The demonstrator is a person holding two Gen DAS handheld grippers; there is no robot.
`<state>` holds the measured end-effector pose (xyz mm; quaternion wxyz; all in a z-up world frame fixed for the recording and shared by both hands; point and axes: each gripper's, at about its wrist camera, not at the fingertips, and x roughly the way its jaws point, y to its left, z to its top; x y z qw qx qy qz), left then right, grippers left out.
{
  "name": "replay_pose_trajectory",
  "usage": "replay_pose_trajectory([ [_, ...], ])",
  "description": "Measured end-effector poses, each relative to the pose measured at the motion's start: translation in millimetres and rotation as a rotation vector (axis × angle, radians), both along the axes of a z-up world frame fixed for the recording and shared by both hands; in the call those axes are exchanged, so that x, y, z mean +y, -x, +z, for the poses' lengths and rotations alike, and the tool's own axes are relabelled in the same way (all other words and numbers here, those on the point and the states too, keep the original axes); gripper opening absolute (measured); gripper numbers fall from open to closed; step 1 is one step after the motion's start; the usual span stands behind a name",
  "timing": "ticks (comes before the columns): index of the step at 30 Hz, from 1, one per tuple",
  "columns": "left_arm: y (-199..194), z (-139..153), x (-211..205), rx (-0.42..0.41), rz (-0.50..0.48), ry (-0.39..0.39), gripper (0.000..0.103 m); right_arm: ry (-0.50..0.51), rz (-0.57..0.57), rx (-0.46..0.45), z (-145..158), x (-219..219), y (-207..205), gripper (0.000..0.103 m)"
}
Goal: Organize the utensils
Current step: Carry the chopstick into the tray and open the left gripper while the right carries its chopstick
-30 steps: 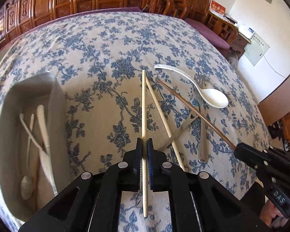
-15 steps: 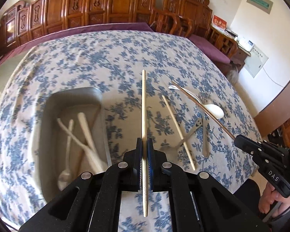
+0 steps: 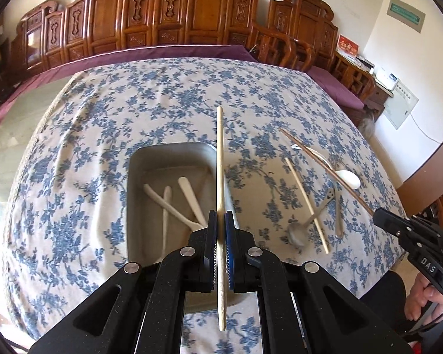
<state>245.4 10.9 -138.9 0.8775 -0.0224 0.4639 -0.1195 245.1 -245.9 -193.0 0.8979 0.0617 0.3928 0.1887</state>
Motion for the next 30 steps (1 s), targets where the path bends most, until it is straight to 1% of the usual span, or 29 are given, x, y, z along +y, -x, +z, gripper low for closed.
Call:
replay_pose_trajectory([
  [5,-5.2,-12.9,10.0,0.029,0.003,-0.014,0.004,0.000,0.015,-0.004,3.5,10.8,0.6,0.006],
  [10,-15.0,-37.9,17.1,0.087,0.004,-0.031,0.004,0.001,0.023,0.006,-0.2,15.9,0.6,0.006],
  [15,-19.3,-52.7,19.8,0.114,0.013,-0.044,0.004,0.003,0.025,0.018,-4.3,17.2,0.2,0.006],
  [23,-27.0,-62.2,20.5,0.126,0.036,-0.071,0.004,0.005,0.035,0.017,-2.6,21.5,-2.3,0.006],
  [30,-24.5,-59.1,21.0,0.109,0.051,-0.092,0.004,0.016,0.050,0.017,-2.0,29.8,-2.7,0.006],
])
